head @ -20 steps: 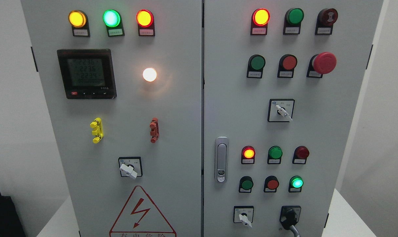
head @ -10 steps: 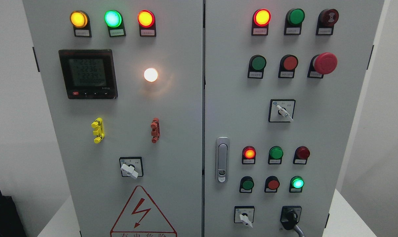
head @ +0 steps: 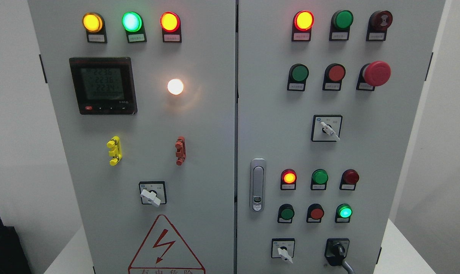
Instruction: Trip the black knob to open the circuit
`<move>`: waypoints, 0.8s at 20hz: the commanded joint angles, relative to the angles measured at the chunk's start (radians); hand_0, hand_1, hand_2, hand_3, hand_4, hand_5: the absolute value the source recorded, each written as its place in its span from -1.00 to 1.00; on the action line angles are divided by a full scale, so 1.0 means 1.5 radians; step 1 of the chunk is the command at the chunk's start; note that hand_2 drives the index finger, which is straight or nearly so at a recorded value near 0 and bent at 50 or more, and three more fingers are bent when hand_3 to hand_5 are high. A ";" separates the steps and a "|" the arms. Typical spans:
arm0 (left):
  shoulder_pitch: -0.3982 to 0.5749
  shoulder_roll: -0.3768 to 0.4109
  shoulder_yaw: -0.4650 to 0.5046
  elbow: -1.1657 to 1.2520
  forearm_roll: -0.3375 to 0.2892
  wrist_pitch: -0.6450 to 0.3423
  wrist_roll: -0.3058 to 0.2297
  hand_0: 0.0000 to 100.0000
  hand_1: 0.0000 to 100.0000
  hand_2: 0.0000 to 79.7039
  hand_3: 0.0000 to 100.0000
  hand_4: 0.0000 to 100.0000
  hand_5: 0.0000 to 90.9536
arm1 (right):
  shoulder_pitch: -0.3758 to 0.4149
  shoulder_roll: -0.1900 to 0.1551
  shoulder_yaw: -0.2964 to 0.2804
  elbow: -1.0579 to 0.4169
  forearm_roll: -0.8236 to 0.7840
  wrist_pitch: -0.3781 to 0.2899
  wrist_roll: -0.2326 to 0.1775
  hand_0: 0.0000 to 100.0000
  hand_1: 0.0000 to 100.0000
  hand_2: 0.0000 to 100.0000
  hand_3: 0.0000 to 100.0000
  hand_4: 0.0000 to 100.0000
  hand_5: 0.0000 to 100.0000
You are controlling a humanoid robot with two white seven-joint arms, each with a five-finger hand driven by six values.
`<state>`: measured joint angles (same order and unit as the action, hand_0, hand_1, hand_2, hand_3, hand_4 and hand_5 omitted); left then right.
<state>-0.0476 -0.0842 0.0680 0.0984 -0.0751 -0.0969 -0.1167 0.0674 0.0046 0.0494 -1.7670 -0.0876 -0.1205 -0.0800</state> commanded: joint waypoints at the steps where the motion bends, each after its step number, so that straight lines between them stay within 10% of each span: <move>1: 0.000 0.000 0.001 -0.010 0.000 0.000 0.000 -0.76 -0.22 -1.00 -1.00 -1.00 -1.00 | 0.000 -0.010 -0.009 0.002 -0.006 0.001 -0.002 -1.00 -1.00 -1.00 1.00 1.00 1.00; 16: 0.000 0.000 0.000 -0.010 0.000 0.000 0.000 -0.76 -0.22 -1.00 -1.00 -1.00 -1.00 | 0.076 -0.010 0.002 -0.049 -0.007 -0.035 0.003 -1.00 -1.00 -1.00 1.00 0.94 0.88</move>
<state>-0.0476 -0.0842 0.0681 0.0984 -0.0752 -0.0969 -0.1166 0.1139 0.0012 0.0303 -1.7883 -0.0970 -0.1494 -0.0867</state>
